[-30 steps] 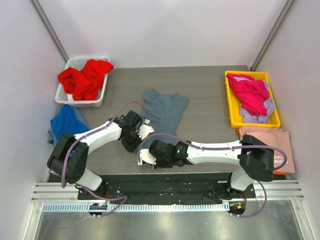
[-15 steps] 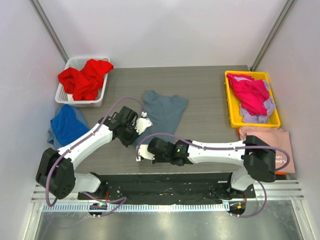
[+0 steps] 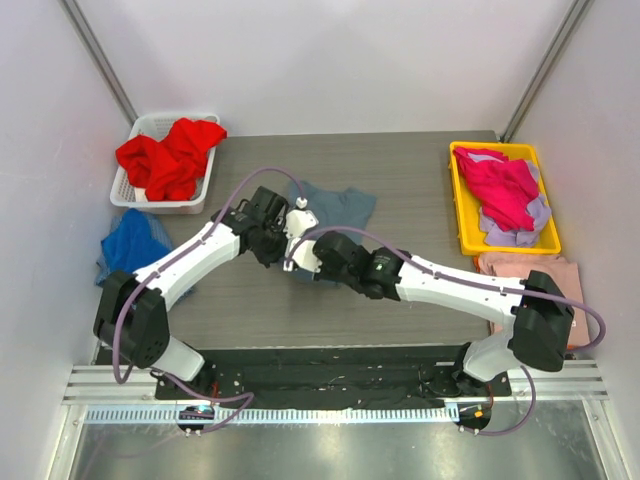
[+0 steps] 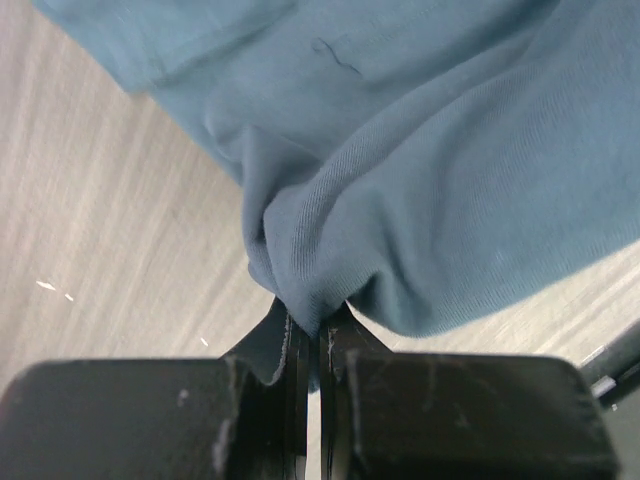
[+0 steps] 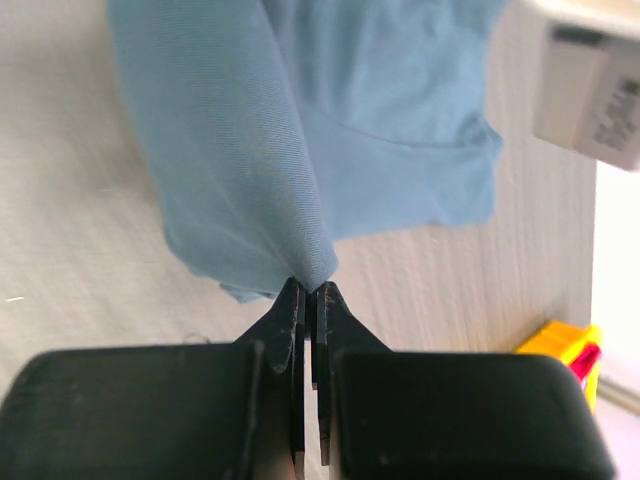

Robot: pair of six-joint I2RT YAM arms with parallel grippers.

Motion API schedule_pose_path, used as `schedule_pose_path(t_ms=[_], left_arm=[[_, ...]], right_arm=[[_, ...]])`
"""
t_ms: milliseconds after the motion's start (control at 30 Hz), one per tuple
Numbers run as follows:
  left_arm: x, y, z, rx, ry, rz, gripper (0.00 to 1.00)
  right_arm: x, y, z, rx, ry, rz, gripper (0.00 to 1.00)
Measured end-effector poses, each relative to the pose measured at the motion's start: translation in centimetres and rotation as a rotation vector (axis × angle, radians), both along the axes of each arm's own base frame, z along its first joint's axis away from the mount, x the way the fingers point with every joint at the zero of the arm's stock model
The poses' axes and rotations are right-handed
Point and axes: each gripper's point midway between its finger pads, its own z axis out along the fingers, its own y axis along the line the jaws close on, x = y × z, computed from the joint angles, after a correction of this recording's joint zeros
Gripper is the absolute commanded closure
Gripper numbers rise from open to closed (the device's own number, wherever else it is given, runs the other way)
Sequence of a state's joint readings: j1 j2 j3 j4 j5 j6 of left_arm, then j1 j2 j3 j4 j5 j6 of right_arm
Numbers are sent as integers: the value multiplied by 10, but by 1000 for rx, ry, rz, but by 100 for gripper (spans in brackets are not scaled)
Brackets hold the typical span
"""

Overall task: Fold and stack the t-shirts
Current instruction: Fold the long partially folded tshirt into a neat square

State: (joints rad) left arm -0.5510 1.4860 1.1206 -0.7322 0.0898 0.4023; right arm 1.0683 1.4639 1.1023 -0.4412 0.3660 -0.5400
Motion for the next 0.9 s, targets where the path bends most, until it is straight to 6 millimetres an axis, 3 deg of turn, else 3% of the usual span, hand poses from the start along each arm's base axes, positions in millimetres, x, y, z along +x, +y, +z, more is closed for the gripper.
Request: schedule_pose_path(t_ms=[267, 533, 733, 900], left_arm=[[56, -17, 25, -50, -87, 35, 100], [127, -30, 40, -74, -147, 65, 100], [174, -40, 35, -79, -165, 78, 100], [196, -50, 9, -53, -139, 59, 100]], right_arm=[[49, -32, 19, 25, -40, -120, 99], [89, -40, 29, 42, -59, -176, 99], [122, -48, 12, 20, -43, -217, 99], [145, -61, -15, -13, -1, -248, 99]])
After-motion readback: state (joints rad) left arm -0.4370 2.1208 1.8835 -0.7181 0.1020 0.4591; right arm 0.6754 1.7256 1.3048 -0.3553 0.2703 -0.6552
